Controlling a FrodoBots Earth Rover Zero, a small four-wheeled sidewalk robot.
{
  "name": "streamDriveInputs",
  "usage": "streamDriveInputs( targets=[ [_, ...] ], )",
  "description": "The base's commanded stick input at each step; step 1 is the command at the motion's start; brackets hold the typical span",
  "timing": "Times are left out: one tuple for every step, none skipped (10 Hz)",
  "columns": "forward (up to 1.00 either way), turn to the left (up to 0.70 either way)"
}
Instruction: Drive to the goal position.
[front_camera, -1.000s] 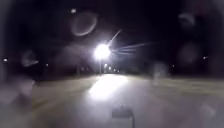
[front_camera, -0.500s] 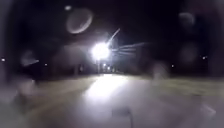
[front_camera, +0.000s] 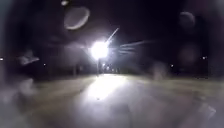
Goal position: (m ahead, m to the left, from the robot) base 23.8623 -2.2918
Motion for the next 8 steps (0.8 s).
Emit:
streamDriveInputs(
  targets=[
    [1.0,0.0],
    [1.0,0.0],
    [1.0,0.0],
    [1.0,0.0],
    [1.0,0.0],
    [1.0,0.0],
    [1.0,0.0],
    [1.0,0.0]
  ],
)
